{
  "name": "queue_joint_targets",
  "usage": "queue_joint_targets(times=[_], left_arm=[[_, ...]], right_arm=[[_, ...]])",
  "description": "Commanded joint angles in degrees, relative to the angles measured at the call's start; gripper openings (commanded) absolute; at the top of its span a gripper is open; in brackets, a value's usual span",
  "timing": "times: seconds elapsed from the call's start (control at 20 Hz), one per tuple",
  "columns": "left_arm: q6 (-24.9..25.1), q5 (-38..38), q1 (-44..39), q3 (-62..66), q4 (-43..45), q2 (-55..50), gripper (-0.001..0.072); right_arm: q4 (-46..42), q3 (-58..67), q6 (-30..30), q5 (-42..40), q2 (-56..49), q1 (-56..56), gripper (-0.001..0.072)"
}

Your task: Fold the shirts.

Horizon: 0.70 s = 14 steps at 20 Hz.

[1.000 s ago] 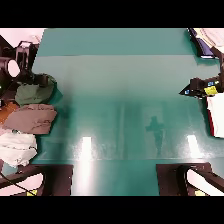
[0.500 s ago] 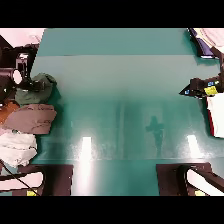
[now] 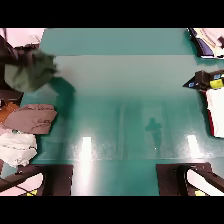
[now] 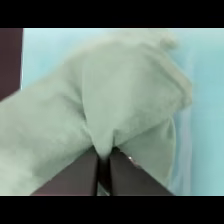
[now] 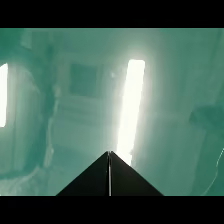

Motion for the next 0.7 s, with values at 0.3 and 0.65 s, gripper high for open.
queue_joint_targets(times=[0.3, 0.65], left_arm=[[14.7, -17.8, -17.3, 19.7, -35.5, 6.7, 0.0024], [14.3, -21.2, -24.2, 19.6, -35.4, -13.7, 0.0033]], right_arm=[[0.0, 16.8, 0.0, -0.5, 0.0, 0.0, 0.0021], [0.0, 18.1, 0.0, 3.2, 0.0, 0.0, 0.0021]])
